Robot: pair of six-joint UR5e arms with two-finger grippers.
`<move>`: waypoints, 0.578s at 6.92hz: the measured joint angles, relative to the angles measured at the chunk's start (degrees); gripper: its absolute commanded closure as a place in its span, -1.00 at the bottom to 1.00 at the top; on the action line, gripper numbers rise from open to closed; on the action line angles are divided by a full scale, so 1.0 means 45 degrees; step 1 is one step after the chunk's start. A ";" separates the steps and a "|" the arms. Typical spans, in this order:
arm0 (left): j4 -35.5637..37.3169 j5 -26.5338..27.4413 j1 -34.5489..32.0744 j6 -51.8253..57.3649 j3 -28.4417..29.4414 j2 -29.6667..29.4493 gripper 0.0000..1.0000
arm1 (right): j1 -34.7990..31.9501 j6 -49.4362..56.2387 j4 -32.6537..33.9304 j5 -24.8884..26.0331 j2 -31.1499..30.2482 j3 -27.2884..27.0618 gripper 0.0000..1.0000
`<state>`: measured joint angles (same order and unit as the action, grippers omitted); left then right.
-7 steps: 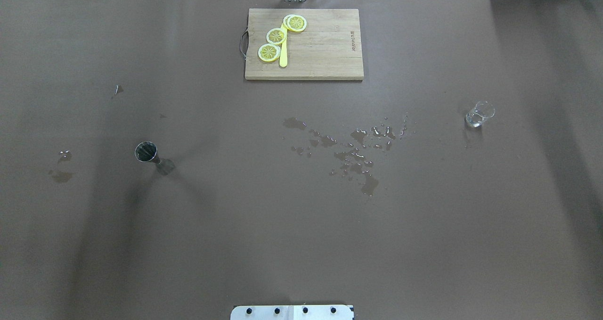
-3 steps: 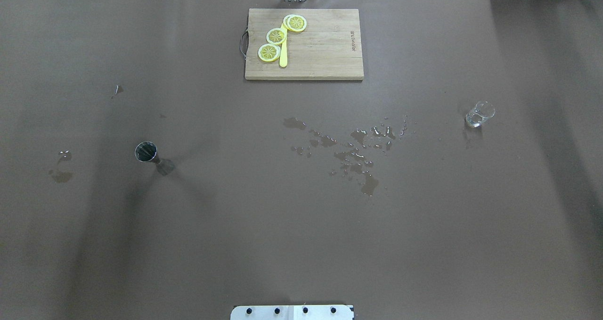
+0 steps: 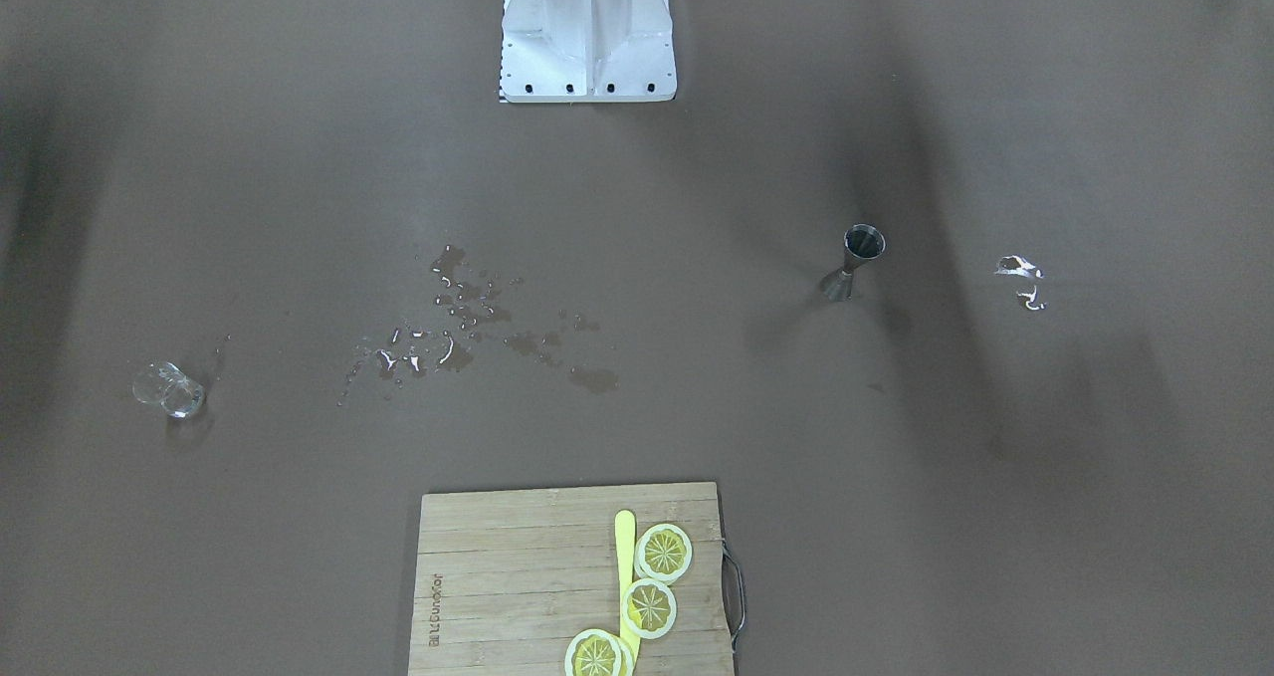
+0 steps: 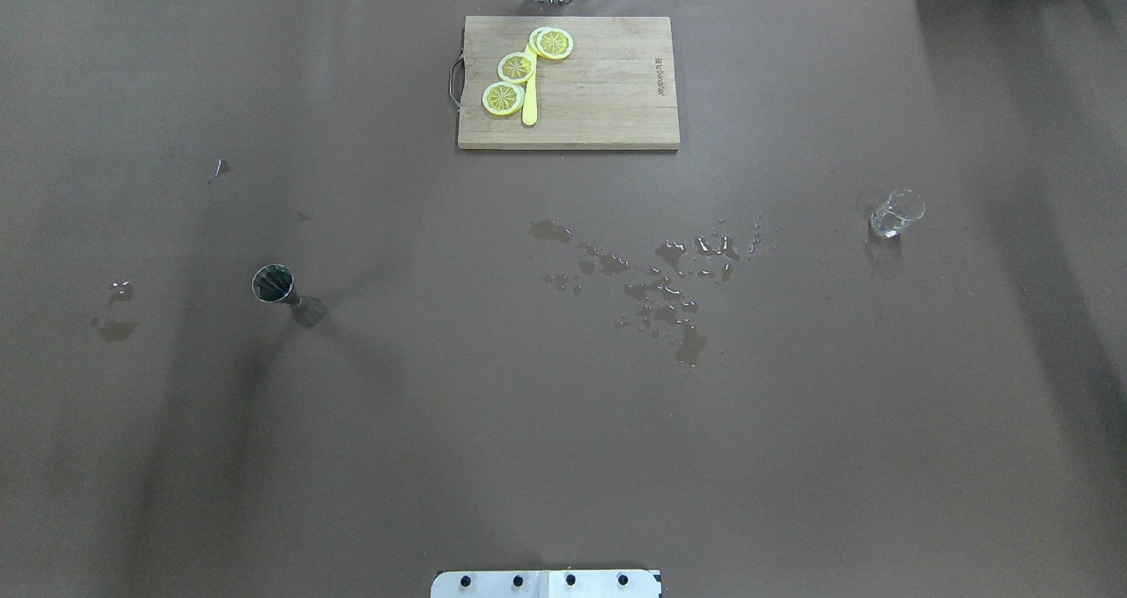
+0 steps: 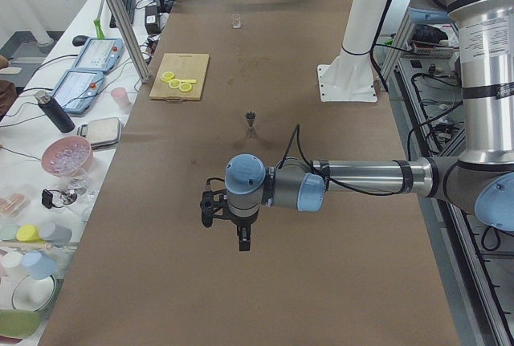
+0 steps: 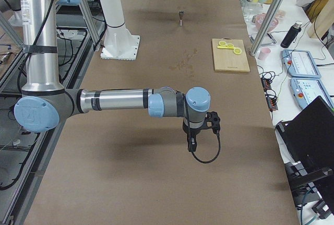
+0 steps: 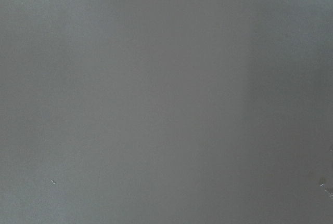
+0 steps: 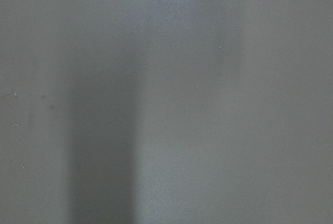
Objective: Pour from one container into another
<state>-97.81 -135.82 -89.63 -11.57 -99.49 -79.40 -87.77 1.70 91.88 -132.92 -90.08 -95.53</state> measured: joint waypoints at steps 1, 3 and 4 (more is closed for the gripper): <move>0.0112 -0.0007 -0.0027 -0.0005 -0.0066 0.0020 -0.98 | 0.0021 -0.0001 0.0006 -0.0140 0.0165 -0.0027 -1.00; 0.0681 0.0000 -0.0056 -0.0007 -0.0263 -0.0009 -0.98 | 0.0225 0.0476 -0.0341 -0.0626 0.0565 -0.0134 -1.00; 0.0987 0.0009 -0.0052 -0.0007 -0.0342 -0.0046 -0.98 | 0.0436 0.0993 -0.1179 -0.0709 0.0647 -0.0095 -1.00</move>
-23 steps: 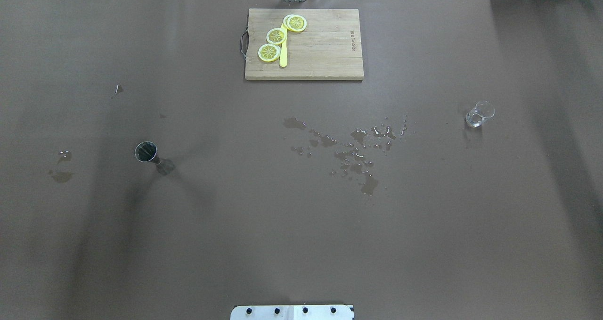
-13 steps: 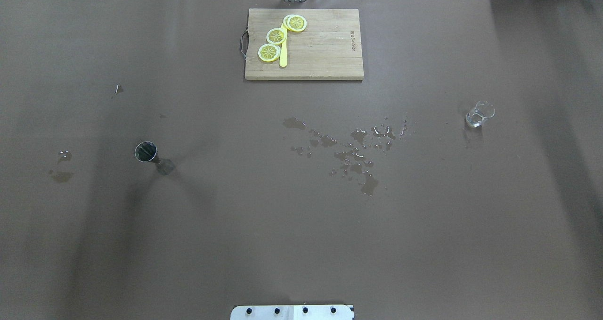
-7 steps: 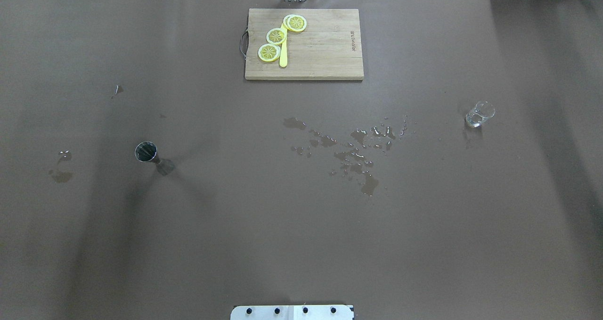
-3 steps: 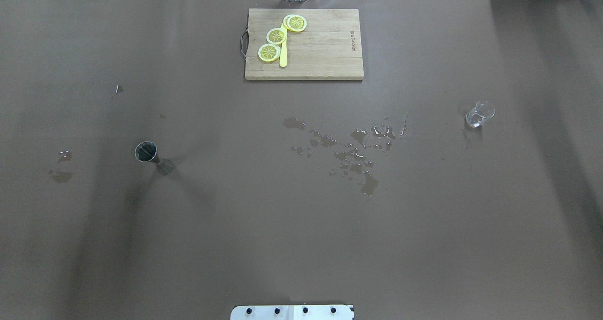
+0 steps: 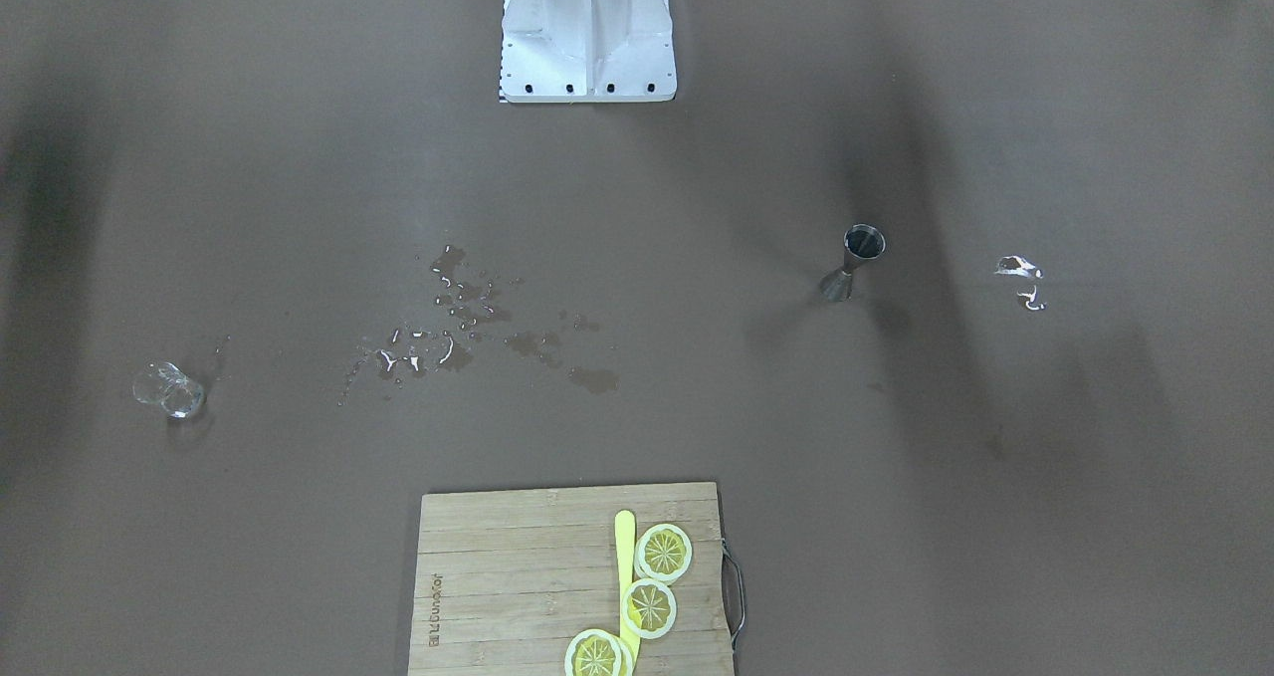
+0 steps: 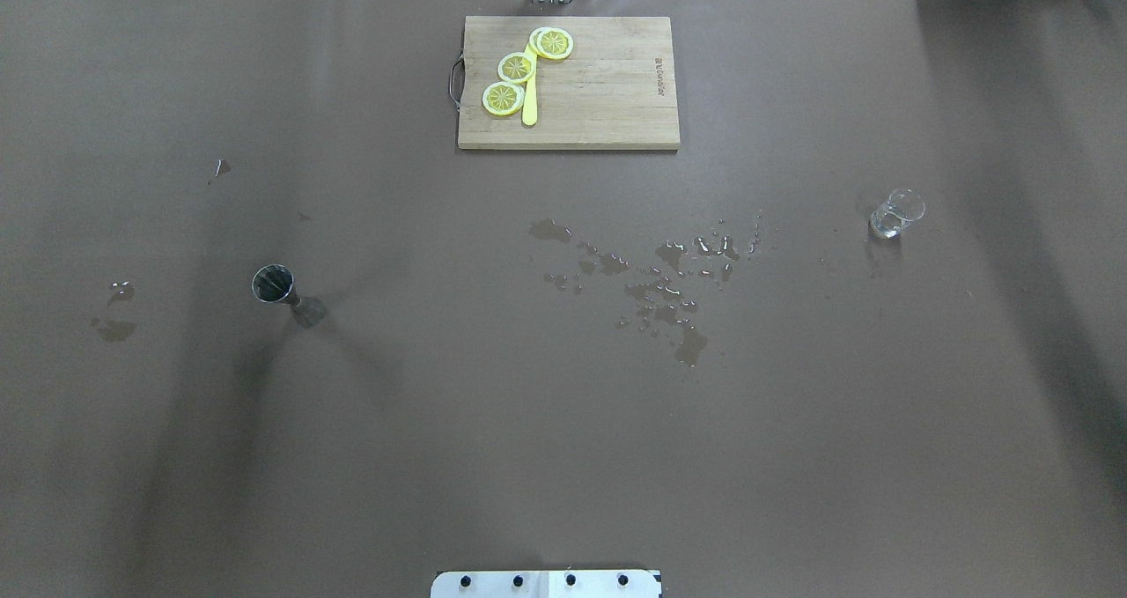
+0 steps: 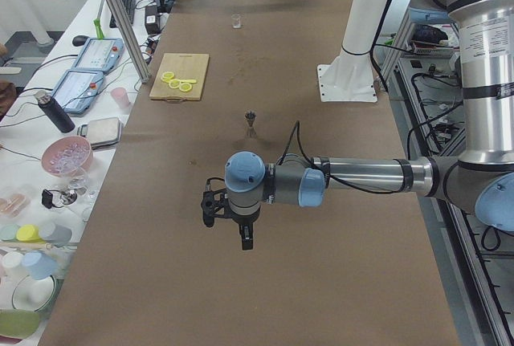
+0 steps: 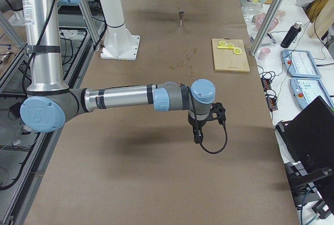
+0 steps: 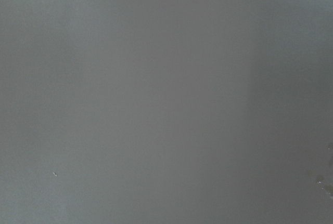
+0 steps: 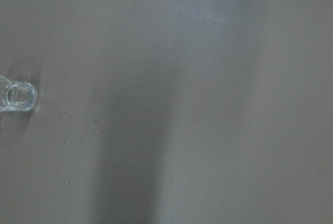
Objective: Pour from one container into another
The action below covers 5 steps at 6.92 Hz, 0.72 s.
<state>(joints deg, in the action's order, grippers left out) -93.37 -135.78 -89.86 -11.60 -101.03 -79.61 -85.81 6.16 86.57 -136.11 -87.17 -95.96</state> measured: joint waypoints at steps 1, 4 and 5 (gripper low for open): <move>0.0137 0.0010 0.0005 0.0000 -0.0102 0.0001 -0.98 | 0.0184 0.0235 -0.0899 -0.0180 0.0040 0.0068 -1.00; 0.0270 0.0004 0.0008 0.0000 -0.0375 0.0044 -0.98 | 0.0367 0.0373 -0.4339 -0.1229 0.0246 0.0525 -1.00; 0.0277 0.0000 0.0027 0.0000 -0.0515 0.0046 -0.98 | 0.0371 0.0359 -0.6050 -0.1633 0.0260 0.1029 -1.00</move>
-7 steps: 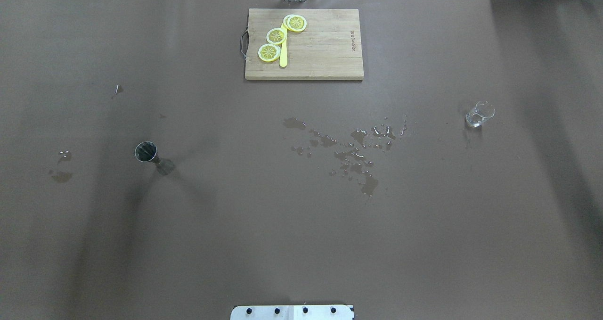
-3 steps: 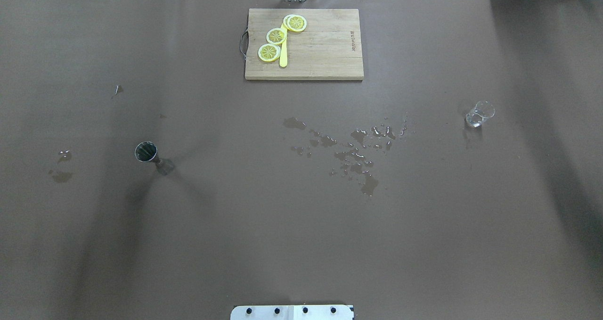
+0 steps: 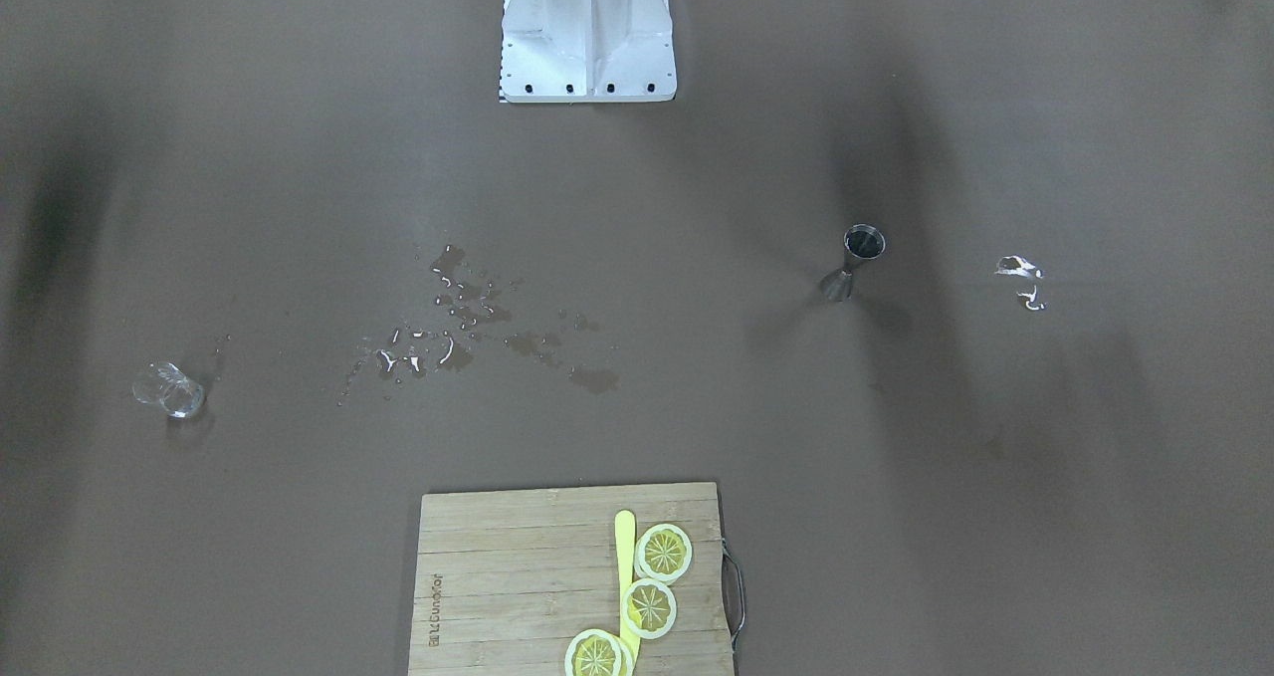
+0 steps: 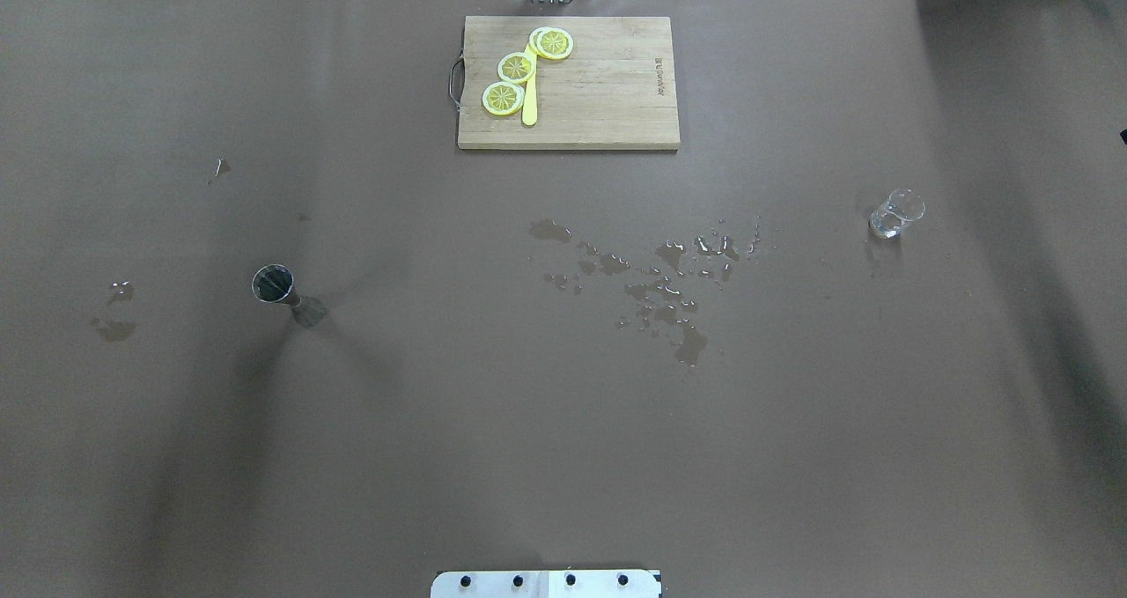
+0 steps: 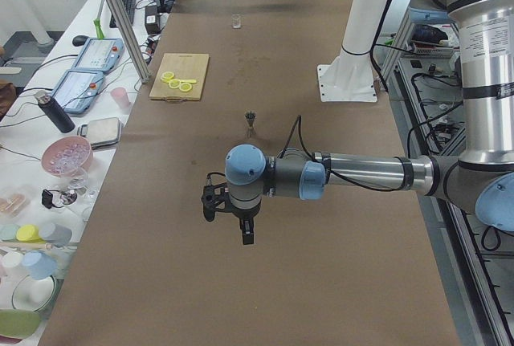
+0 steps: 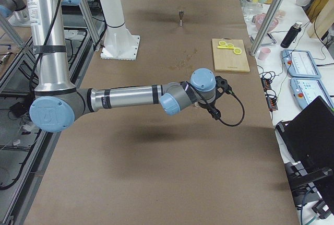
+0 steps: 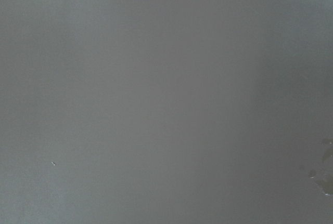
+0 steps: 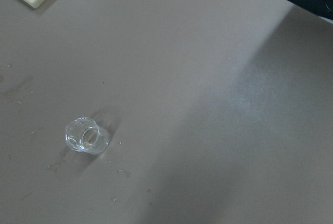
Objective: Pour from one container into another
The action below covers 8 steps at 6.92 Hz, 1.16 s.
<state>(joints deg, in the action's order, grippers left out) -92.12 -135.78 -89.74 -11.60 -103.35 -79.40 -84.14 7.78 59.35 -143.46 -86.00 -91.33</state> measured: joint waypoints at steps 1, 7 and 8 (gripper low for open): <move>0.0007 0.0002 0.0049 0.0000 -0.0247 -0.0004 -0.98 | 0.0011 -0.0010 -0.1456 -0.0408 -0.0012 0.0446 -1.00; 0.3502 -0.0048 0.1432 -0.4072 -0.4908 -0.0526 -0.98 | 0.0025 0.0073 -0.5051 -0.2342 -0.0322 0.0812 -1.00; 0.3356 -0.0055 0.2009 -0.5453 -0.5450 -0.0601 -0.98 | 0.0032 -0.0065 -0.5331 -0.2207 -0.0544 0.0824 -1.00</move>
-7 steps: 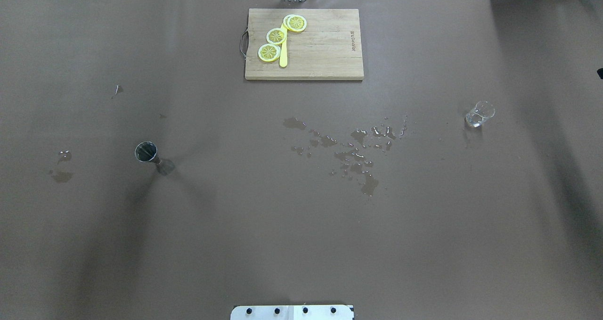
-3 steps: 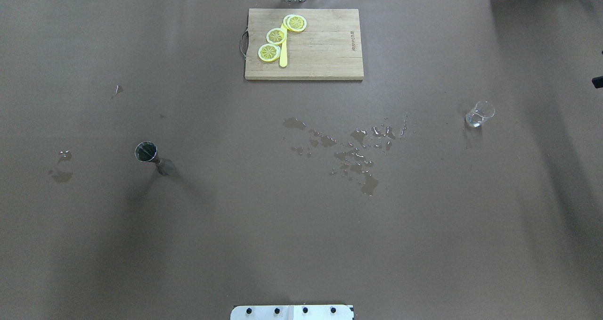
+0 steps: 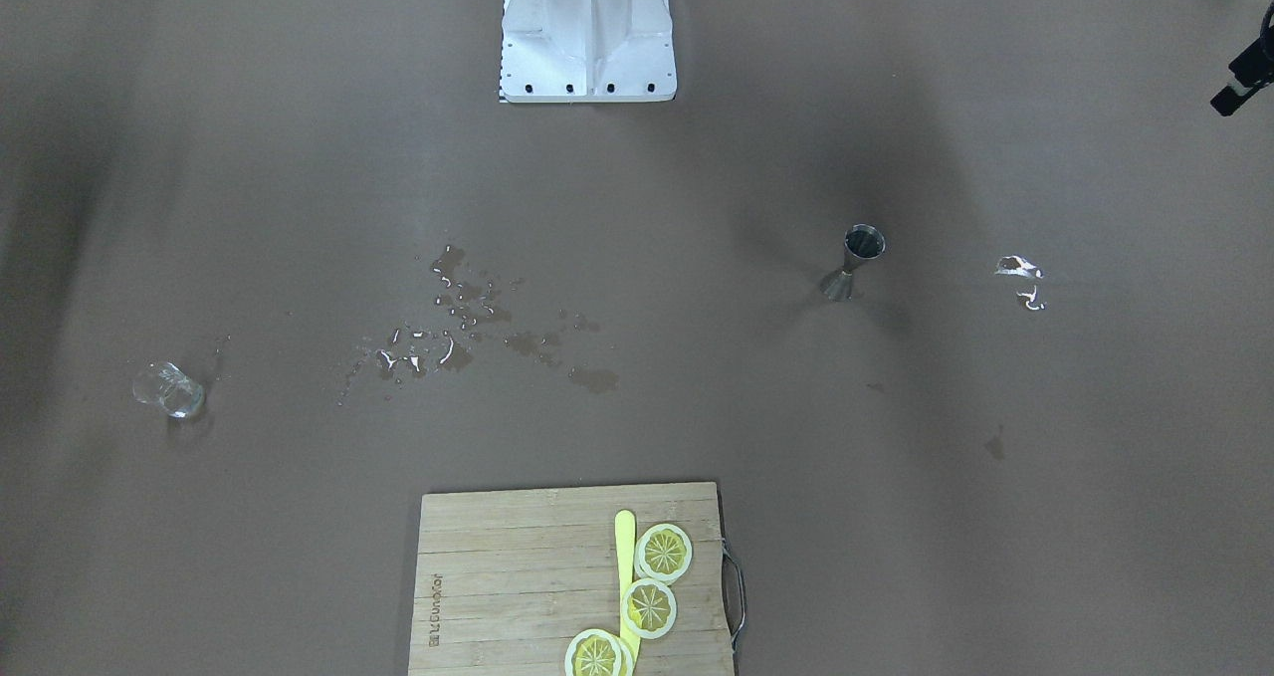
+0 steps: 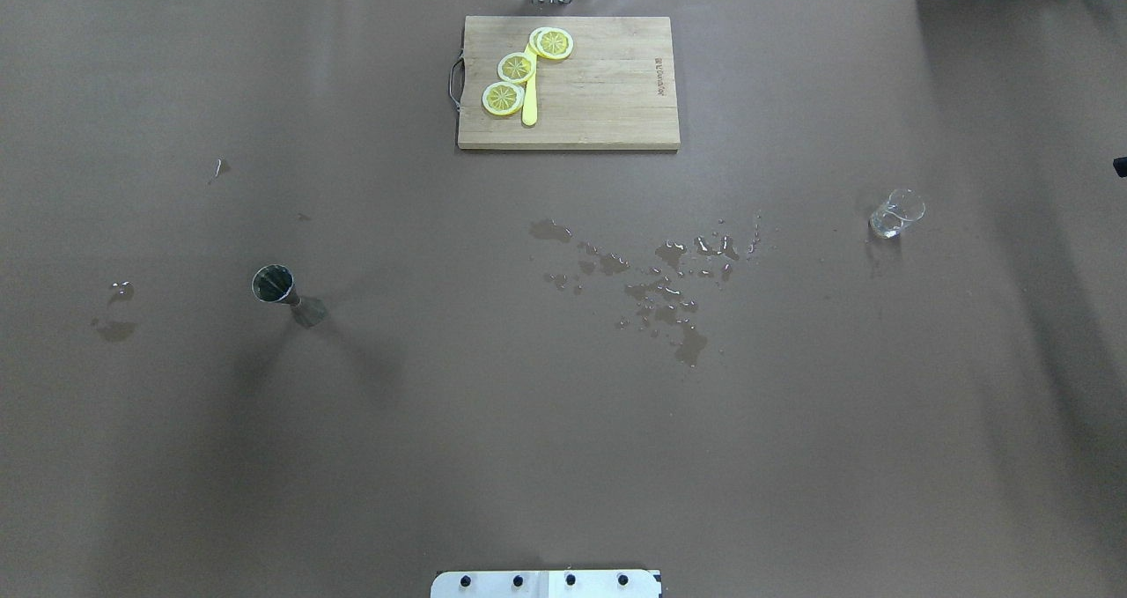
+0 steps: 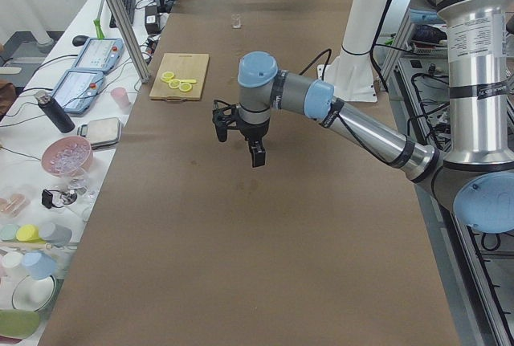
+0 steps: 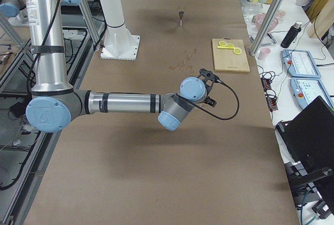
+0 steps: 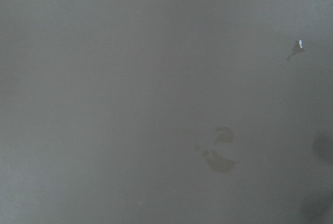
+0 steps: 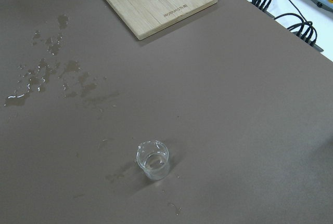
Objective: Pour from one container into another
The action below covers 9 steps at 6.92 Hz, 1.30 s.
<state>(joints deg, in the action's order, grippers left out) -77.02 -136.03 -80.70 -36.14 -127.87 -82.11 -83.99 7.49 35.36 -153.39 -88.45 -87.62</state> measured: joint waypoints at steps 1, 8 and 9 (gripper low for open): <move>-0.0512 0.0005 0.0680 -0.1464 -0.0388 -0.0089 -0.98 | 0.0039 -0.0347 -0.0199 0.0092 -0.0309 -0.0008 -1.00; -0.3553 0.2500 0.5522 -0.8558 -0.1244 -0.1165 -0.98 | 0.2099 -0.1234 -0.6653 0.1549 -0.0381 0.2573 -1.00; -0.3575 0.3139 0.6366 -0.9148 -0.1382 -0.1238 -0.98 | 0.2458 -0.1234 -0.7618 0.1595 0.0169 0.3441 -1.00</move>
<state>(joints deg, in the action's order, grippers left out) -93.11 -121.90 -52.05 -77.31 -134.09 -87.68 -72.93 1.94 1.08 -146.21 -87.69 -72.14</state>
